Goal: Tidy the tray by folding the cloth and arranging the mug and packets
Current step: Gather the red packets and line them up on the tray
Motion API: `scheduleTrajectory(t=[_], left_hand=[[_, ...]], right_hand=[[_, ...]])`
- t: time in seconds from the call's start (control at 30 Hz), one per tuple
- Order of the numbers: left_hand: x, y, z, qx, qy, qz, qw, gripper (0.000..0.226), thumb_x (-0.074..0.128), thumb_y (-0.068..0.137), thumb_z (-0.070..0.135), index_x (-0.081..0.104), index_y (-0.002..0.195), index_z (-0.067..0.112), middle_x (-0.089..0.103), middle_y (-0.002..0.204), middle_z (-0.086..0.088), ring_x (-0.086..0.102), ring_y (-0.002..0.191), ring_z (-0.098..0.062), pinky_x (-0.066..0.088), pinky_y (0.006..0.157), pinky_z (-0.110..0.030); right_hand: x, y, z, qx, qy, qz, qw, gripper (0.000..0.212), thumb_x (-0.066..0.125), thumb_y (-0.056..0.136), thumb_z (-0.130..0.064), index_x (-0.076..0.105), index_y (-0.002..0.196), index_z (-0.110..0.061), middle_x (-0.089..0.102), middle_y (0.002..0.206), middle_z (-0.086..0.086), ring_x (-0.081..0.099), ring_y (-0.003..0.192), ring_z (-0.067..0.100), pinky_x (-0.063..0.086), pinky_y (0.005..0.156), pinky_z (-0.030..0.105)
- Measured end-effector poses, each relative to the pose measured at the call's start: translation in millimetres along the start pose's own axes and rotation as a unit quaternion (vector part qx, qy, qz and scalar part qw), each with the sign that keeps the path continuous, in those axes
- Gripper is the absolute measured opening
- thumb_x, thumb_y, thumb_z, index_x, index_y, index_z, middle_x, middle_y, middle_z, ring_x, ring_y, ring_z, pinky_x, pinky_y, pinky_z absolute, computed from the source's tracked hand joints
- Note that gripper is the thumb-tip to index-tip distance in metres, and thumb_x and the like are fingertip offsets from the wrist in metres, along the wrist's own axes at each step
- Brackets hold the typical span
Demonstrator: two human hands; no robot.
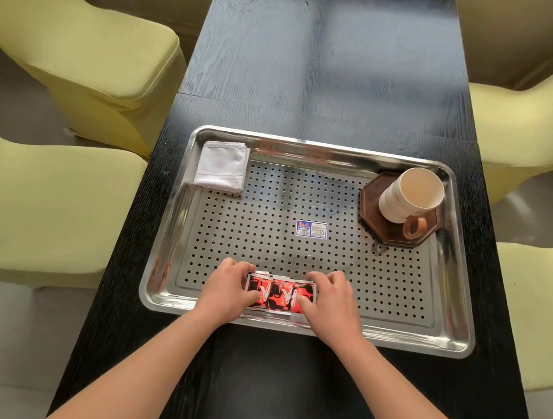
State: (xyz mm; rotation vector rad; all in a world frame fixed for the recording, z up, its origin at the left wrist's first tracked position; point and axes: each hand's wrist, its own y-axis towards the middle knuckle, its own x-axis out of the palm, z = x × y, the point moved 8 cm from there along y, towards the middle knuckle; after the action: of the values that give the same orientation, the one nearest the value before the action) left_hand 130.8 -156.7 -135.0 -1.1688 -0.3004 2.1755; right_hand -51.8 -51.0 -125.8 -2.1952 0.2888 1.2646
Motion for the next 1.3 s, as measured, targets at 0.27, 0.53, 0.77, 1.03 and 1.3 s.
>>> scheduleTrajectory(t=[0.27,0.53,0.77,1.03,1.3], left_hand=[[-4.2,2.2,-2.5,-0.013,-0.003,0.036,0.999,0.039,0.075,0.085,0.020,0.064,0.123,0.024,0.056,0.094,0.004,0.054,0.086,-0.012,0.041,0.070,-0.023],[-4.4,3.8,-3.8,-0.017,-0.006,0.043,0.999,0.037,0.072,0.088,0.021,0.064,0.124,0.025,0.057,0.096,0.004,0.054,0.087,-0.011,0.041,0.065,-0.020],[-6.0,3.6,-4.6,-0.033,-0.036,0.036,0.998,0.038,0.066,0.089,0.019,0.062,0.127,0.024,0.063,0.096,0.003,0.058,0.087,-0.012,0.043,0.066,-0.022],[-6.9,0.2,-5.5,-0.051,-0.065,0.030,0.996,0.046,0.060,0.087,0.009,0.059,0.132,0.020,0.067,0.094,0.000,0.062,0.090,-0.016,0.047,0.077,-0.028],[-8.0,-5.6,-2.8,-0.059,-0.084,0.032,0.994,0.049,0.059,0.089,0.008,0.054,0.137,0.019,0.064,0.092,0.002,0.062,0.088,-0.015,0.054,0.081,-0.033]], right_hand=[[6.1,-4.7,4.3,0.003,0.025,-0.010,1.000,0.049,0.069,0.089,-0.039,0.055,0.134,-0.025,0.047,0.118,-0.004,0.046,0.112,0.013,0.049,0.094,0.030],[6.9,-4.5,4.0,0.005,0.030,-0.024,0.999,0.051,0.068,0.091,-0.037,0.052,0.138,-0.025,0.050,0.121,-0.002,0.049,0.113,0.013,0.051,0.095,0.031],[2.7,-3.7,5.3,0.015,0.052,-0.025,0.998,0.048,0.066,0.091,-0.032,0.054,0.136,-0.021,0.054,0.119,0.000,0.054,0.105,0.013,0.052,0.089,0.030],[-1.3,-4.1,4.7,0.025,0.077,-0.021,0.997,0.042,0.063,0.093,-0.022,0.056,0.135,-0.018,0.058,0.116,0.002,0.056,0.102,0.014,0.050,0.089,0.030],[-0.5,-6.1,7.5,0.030,0.074,-0.028,0.996,0.036,0.059,0.095,-0.019,0.061,0.131,-0.017,0.053,0.107,-0.002,0.055,0.097,0.014,0.048,0.084,0.027]])
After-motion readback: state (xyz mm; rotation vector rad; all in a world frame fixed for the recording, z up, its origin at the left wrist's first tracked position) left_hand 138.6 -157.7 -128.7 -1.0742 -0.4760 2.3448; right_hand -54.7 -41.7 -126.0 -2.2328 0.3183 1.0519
